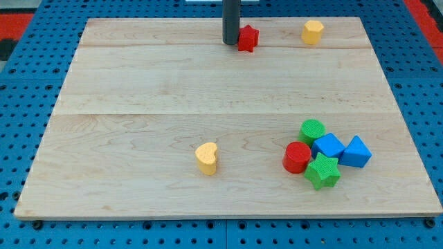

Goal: Move arm to the top left of the red star

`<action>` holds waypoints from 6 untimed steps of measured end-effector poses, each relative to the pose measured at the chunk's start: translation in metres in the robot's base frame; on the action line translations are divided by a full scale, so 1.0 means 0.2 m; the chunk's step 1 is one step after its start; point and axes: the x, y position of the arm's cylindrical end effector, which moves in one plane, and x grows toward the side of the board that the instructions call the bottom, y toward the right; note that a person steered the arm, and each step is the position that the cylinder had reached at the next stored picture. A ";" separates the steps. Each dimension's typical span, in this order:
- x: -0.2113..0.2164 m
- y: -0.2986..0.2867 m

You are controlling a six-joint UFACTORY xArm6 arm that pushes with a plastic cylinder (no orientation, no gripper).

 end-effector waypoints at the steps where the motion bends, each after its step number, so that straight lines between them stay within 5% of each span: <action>1: 0.10 0.13; 3: -0.06 0.21; 4: 0.15 0.17; 5: 0.31 0.09; 6: 0.12 -0.25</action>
